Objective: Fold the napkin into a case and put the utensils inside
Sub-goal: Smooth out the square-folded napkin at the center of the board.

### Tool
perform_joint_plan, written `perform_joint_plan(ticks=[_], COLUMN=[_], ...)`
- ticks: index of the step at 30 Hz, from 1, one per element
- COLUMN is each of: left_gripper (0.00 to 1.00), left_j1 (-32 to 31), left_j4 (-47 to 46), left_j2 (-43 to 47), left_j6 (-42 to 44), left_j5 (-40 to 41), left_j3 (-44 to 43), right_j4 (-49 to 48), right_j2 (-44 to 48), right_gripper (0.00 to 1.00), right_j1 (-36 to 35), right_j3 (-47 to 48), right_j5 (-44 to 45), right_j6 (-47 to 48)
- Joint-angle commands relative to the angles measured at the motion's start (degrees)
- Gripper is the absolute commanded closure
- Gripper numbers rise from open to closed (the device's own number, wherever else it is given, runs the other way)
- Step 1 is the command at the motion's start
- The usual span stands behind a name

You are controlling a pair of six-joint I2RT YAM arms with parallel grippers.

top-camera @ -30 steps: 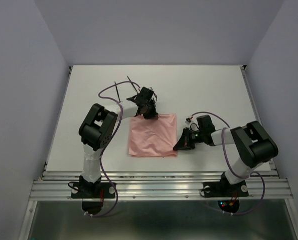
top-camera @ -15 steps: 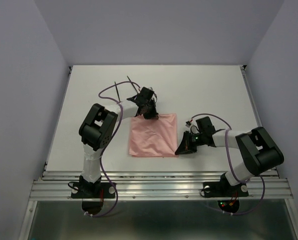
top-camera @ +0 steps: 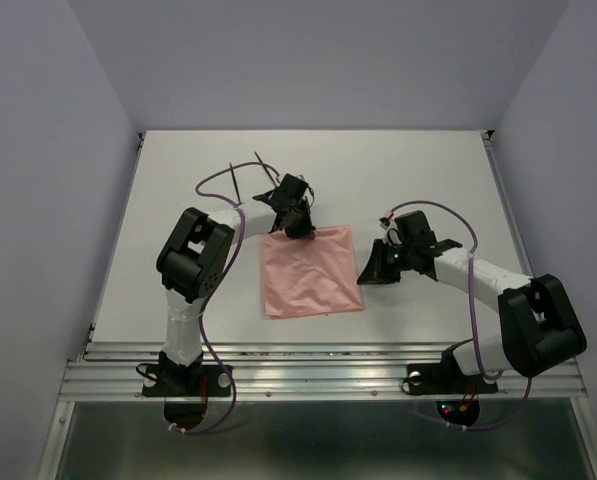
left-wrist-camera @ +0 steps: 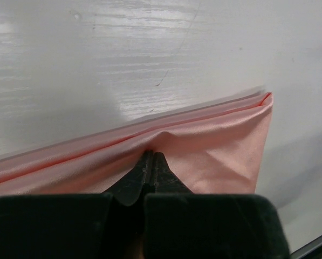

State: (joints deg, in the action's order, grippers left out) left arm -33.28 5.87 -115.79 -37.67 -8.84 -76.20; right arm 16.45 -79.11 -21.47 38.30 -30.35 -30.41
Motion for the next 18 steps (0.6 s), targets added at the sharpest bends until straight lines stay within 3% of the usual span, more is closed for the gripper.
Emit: perform_joint_plan(ticks=[1, 11, 18], left_gripper=[1.00, 1.00, 1.00], left_j1=[0.3, 0.8, 3.6], left_j4=[5.8, 12.0, 10.5], left_j2=[6.8, 15.8, 23.4], left_j6=[2.1, 3.8, 1.9], left_j5=[2.9, 8.0, 8.2], left_j3=[-0.4, -1.2, 10.8], right_j4=[0.1, -6.6, -4.9], right_j2=[0.5, -12.7, -23.5], right_gripper=[0.97, 0.96, 0.96], right_j1=[-0.4, -0.4, -0.4], right_j3=[7.3, 17.4, 27.3], right_j5=[5.1, 6.9, 7.4], right_j6=[-1.0, -3.4, -1.1])
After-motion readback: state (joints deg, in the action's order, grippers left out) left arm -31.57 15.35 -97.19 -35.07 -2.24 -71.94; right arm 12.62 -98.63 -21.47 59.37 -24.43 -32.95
